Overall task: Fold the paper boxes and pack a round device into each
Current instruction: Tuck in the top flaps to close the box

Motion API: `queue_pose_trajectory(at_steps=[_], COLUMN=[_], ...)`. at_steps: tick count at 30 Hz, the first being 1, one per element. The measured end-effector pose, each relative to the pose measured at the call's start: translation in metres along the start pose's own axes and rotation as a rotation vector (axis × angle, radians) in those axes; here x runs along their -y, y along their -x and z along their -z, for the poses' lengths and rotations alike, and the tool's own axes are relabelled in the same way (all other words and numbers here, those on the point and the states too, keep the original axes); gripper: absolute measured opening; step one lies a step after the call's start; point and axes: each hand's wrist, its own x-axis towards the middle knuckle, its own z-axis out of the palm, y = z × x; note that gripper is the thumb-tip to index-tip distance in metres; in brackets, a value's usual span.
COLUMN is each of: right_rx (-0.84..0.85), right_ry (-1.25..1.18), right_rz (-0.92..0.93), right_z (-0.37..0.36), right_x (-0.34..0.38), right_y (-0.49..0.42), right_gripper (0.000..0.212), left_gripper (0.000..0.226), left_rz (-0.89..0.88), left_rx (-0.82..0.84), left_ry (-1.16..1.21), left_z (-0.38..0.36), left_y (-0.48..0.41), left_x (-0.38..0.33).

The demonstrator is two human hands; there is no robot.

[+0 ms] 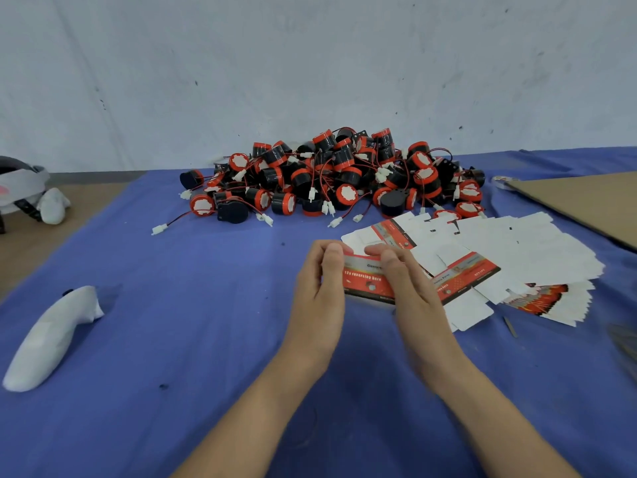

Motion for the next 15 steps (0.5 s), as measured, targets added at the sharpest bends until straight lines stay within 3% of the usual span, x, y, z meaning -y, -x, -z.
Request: queue_pose_trajectory(at_steps=[2, 4, 15], right_rx=[-0.026, -0.076, -0.220], right_ry=[-0.090, -0.145, -0.150], right_rz=[-0.048, -0.095, -0.121], right_z=[-0.012, -0.018, -0.012], right_x=[0.001, 0.000, 0.010], right_y=[0.000, -0.003, -0.019], right_gripper=[0.013, 0.018, 0.026], left_gripper=[0.026, 0.027, 0.028], left_rz=[0.019, 0.032, 0.145], left_rx=[-0.083, -0.132, -0.151], left_ry=[0.042, 0.050, 0.088], left_z=[-0.008, -0.013, -0.031], left_y=[-0.004, -0.009, -0.022], left_x=[-0.002, -0.002, -0.002])
